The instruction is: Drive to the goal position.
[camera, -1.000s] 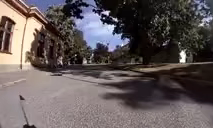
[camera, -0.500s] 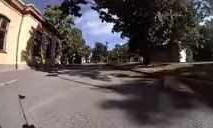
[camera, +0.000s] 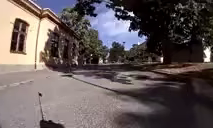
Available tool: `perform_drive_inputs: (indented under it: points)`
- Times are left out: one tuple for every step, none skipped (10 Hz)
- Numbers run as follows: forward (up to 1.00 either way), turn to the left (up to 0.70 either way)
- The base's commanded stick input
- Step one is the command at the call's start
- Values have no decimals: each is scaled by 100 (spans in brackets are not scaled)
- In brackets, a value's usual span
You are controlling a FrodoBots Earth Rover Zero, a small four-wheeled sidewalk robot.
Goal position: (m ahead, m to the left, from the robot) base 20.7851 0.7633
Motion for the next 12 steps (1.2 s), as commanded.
perform_drive_inputs:
  points:
    - [70, 0]
    - [70, 0]
    - [70, 0]
    - [70, 0]
    - [70, 2]
    - [70, 18]
    - [70, 34]
    - [70, 0]
    - [70, 0]
    - [70, 0]
    - [70, 0]
    - [70, 0]
